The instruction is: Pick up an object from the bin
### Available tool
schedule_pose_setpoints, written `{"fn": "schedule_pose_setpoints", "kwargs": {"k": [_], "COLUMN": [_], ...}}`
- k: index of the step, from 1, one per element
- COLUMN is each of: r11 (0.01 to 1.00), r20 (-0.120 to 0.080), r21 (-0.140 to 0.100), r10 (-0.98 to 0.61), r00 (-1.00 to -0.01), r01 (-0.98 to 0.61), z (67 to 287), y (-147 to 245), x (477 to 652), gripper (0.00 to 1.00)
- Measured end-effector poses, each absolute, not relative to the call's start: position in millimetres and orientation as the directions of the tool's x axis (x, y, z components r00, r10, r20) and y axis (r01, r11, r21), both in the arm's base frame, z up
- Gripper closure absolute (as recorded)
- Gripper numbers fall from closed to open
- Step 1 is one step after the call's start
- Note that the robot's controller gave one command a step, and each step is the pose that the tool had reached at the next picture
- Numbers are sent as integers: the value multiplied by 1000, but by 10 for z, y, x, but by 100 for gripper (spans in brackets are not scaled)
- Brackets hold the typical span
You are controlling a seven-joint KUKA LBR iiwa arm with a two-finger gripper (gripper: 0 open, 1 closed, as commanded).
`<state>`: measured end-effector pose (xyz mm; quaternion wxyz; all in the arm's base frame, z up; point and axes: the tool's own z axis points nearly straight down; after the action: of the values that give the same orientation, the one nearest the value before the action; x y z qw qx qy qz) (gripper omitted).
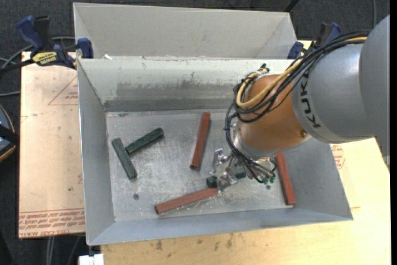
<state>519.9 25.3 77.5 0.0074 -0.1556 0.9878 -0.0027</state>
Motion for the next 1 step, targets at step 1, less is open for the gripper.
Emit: {"fn": "schedule_pose_setpoints", "kwargs": {"k": [1], "r11": [952], "r20": [-12], "r21": [-6], "r10": [-307], "r00": [-952], "r01": [-307], "z": [793], "y": [254], "x": [5193], "gripper": [100]}}
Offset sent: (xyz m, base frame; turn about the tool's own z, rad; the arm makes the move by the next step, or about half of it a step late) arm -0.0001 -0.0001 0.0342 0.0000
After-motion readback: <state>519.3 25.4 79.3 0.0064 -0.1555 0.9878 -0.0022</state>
